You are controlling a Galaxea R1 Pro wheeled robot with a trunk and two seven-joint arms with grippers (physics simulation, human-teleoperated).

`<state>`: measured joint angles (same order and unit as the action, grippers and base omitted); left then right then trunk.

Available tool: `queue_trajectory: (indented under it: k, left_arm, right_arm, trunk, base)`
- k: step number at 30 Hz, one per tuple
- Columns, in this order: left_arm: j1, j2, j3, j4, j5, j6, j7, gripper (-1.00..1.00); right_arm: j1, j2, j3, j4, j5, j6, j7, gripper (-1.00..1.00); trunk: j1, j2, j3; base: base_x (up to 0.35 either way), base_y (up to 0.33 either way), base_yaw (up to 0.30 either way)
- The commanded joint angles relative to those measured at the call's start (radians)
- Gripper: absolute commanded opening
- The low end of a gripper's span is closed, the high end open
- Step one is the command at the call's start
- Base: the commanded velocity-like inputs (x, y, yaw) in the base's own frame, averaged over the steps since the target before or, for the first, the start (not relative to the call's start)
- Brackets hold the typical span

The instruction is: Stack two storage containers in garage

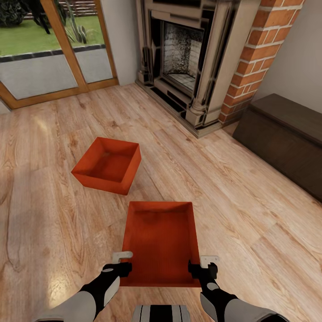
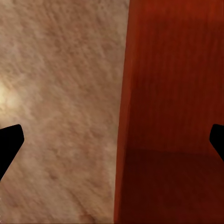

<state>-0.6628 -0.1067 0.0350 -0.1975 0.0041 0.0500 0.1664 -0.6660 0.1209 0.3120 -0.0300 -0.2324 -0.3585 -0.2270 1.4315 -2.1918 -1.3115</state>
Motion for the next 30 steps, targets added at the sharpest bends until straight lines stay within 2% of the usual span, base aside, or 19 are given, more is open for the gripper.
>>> queue_trajectory:
  k: [1, 15, 20, 30]
  left_arm:
    - [0.000, -0.001, -0.001, -0.002, 0.000, 0.005, 0.002, 1.00]
    - [0.000, 0.001, -0.009, -0.013, 0.003, 0.002, 0.002, 1.00]
    - [0.000, 0.001, -0.009, -0.014, 0.003, 0.002, 0.004, 1.00]
    - [0.000, 0.001, -0.008, -0.014, 0.004, 0.004, 0.004, 1.00]
  right_arm:
    - [0.000, 0.000, 0.009, 0.001, -0.008, -0.003, -0.003, 1.00]
    - [0.000, 0.000, 0.009, 0.001, -0.008, -0.002, -0.003, 1.00]
    - [-0.001, 0.000, 0.009, 0.001, -0.009, -0.002, -0.003, 1.00]
    - [0.000, 0.000, 0.009, 0.001, -0.009, -0.003, -0.003, 1.00]
  trunk:
    - [0.000, 0.000, -0.001]
    - [0.000, 0.000, -0.001]
    - [0.019, -0.035, -0.016]
    - [0.019, -0.035, -0.016]
  base:
    - [0.000, 0.000, 0.000]
    - [0.000, 0.000, 0.000]
    - [0.000, 0.000, 0.000]
    - [0.000, 0.000, 0.000]
